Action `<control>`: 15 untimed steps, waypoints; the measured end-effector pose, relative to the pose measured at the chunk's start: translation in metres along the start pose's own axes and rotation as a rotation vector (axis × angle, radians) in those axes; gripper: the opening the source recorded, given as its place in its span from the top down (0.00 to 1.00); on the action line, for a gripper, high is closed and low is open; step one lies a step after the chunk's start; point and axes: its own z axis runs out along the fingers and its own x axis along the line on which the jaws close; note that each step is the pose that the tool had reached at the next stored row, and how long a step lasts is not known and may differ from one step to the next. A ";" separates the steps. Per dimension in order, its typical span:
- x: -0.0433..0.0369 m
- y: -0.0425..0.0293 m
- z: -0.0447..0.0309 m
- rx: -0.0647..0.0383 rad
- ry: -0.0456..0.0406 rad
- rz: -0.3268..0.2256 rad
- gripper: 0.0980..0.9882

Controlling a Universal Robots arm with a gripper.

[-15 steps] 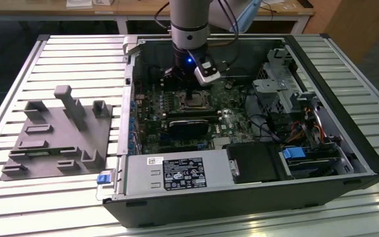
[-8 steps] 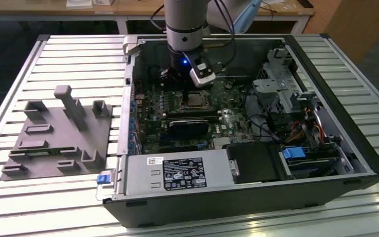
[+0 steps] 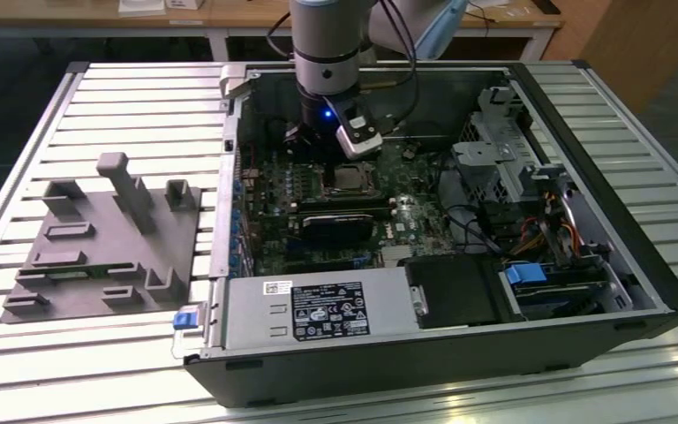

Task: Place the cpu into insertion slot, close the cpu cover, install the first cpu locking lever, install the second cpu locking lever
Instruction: 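Close the cpu cover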

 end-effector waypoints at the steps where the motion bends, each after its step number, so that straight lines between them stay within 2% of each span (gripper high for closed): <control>1: 0.0002 0.0000 0.0004 0.000 -0.0001 0.000 1.00; 15: 0.0008 -0.0001 0.0031 0.000 0.0001 -0.001 1.00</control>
